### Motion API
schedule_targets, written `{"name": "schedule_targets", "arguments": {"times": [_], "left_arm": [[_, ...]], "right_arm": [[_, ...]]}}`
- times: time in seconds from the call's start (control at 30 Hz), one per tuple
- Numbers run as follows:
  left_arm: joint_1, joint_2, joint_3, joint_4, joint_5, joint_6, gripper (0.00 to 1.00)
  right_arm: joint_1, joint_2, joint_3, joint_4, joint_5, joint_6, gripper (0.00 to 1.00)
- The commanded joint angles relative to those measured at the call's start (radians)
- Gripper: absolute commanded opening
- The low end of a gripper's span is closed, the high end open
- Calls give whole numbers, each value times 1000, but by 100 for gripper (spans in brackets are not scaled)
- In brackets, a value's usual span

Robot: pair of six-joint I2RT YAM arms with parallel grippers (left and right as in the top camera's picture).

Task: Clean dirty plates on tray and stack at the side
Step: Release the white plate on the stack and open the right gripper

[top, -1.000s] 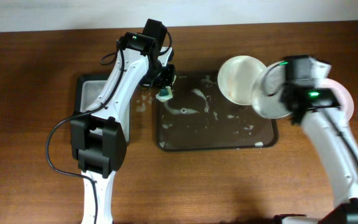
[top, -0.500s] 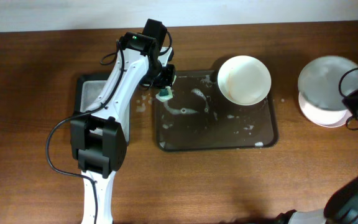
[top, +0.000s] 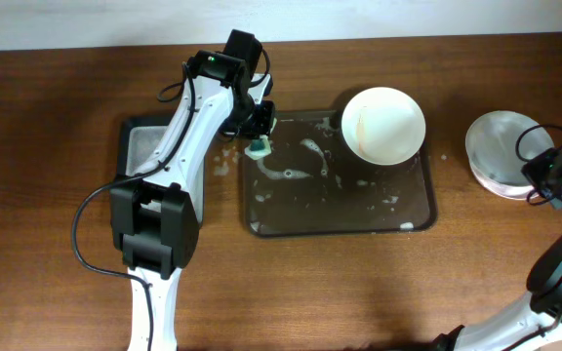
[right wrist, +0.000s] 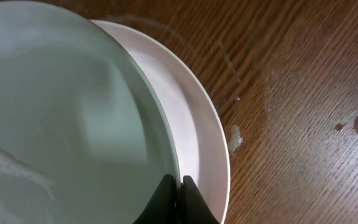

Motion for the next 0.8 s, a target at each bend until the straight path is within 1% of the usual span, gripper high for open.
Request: {"name": "schedule_targets", "arguments": {"times": [0.0, 0.07, 0.2, 0.23, 0.27, 0.3, 0.33, 0.37, 0.4, 0.47, 0.5, 0.57, 0.63, 0.77], "left_arm": [[2, -5, 13, -1, -3, -9, 1], [2, -5, 13, -1, -3, -9, 1], [2, -5, 13, -5, -3, -9, 1], [2, -5, 13, -6, -3, -9, 1], [2, -5, 13, -6, -3, -9, 1], [2, -5, 13, -5, -3, -9, 1], [2, -5, 13, -5, -3, -9, 1], [2, -5, 13, -5, -3, -9, 1], [2, -5, 12, -5, -3, -9, 1], [2, -5, 13, -5, -3, -9, 1], [2, -5, 13, -4, -3, -9, 1], [2, -5, 13, 0, -4, -9, 1], [2, -5, 13, 3, -3, -9, 1], [2, -5, 13, -2, -3, -9, 1]], "right_arm": [[-18, 11, 19, 2, 51, -3, 17], [-32, 10, 19, -5, 50, -3, 26], [-56, -8, 40, -33, 17, -3, 34], [-56, -17, 50, -43, -6, -3, 38], [-56, -28, 63, -54, -34, -3, 43], [-53, -59, 103, -85, -122, -3, 52], [-50, -74, 127, -107, -183, -3, 56], [-48, -87, 151, -129, -237, -3, 62], [-42, -97, 175, -154, -293, -3, 66], [-17, -119, 234, -224, -467, -27, 67], [10, -126, 257, -264, -570, -68, 67], [61, -128, 270, -311, -638, -76, 67], [152, -126, 257, -351, -622, -74, 66], [337, -115, 230, -358, -478, -74, 55]]}}
